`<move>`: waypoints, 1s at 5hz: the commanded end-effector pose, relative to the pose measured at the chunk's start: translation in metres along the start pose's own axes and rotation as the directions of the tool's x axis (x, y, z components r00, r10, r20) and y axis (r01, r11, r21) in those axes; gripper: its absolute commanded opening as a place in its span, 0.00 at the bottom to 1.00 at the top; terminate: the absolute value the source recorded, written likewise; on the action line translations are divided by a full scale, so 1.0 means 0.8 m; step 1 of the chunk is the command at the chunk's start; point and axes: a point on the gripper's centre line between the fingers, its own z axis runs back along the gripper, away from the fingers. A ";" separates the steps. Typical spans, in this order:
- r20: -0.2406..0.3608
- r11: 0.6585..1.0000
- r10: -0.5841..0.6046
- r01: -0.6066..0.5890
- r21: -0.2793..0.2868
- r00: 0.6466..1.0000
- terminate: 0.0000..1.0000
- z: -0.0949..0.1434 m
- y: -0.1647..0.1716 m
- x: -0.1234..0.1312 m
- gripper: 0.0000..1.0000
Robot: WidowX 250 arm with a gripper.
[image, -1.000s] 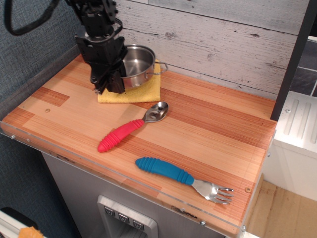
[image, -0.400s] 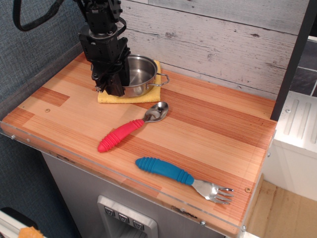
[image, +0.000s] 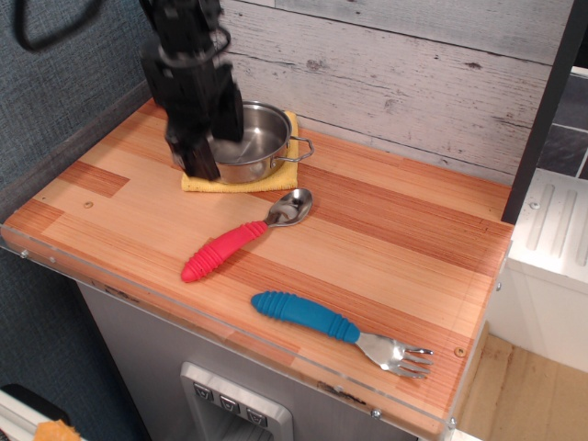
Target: Place the pot on the yellow cloth.
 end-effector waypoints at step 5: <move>-0.145 0.469 -0.874 0.883 0.002 0.464 0.00 0.130 0.019 0.014 1.00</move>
